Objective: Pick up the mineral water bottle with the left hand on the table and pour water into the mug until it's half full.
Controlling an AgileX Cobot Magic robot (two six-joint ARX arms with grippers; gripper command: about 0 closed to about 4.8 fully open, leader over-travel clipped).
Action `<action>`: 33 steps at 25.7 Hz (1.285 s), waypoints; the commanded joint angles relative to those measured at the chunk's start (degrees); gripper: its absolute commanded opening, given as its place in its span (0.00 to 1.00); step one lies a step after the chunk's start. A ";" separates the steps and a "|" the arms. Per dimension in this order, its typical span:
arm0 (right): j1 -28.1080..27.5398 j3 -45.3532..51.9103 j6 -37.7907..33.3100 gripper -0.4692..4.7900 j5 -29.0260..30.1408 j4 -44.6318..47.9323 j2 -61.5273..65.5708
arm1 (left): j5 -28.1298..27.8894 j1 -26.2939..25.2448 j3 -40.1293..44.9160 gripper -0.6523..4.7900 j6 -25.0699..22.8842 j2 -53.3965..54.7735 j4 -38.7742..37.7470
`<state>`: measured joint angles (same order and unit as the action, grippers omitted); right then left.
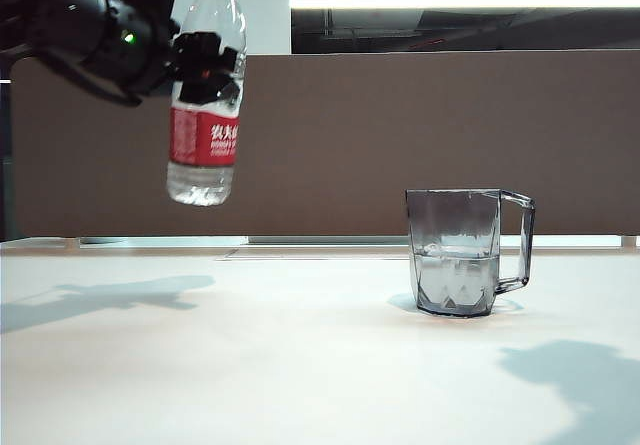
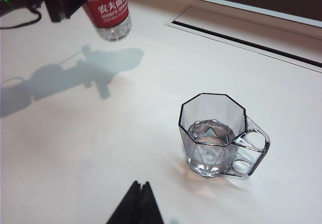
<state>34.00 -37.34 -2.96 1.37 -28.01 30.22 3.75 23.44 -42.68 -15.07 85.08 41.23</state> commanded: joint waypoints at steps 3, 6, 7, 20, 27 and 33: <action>-0.02 -0.28 0.15 0.07 0.13 1.05 -0.17 | 0.44 -0.63 6.01 0.44 3.67 -4.85 2.16; -0.02 -0.28 0.15 0.07 0.13 1.03 -0.17 | 0.44 -0.70 8.66 0.44 4.72 -6.27 2.19; -0.02 -0.28 0.15 0.07 0.15 1.05 -0.17 | 0.44 -0.94 9.42 0.44 4.87 -6.62 2.21; -0.02 -0.28 0.13 0.07 0.28 1.03 -0.20 | 0.44 -2.93 18.75 0.44 8.24 -6.97 11.37; 0.09 -0.28 -0.02 0.07 0.31 1.01 -0.20 | 0.42 -2.93 20.15 0.44 8.24 -3.39 17.22; 0.11 -0.28 -0.02 0.07 0.33 1.03 -0.20 | 0.42 -2.93 20.15 0.44 8.20 -1.20 18.27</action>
<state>34.02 -37.34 -2.98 1.56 -28.01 30.11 3.92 20.56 -22.24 -6.79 83.74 57.08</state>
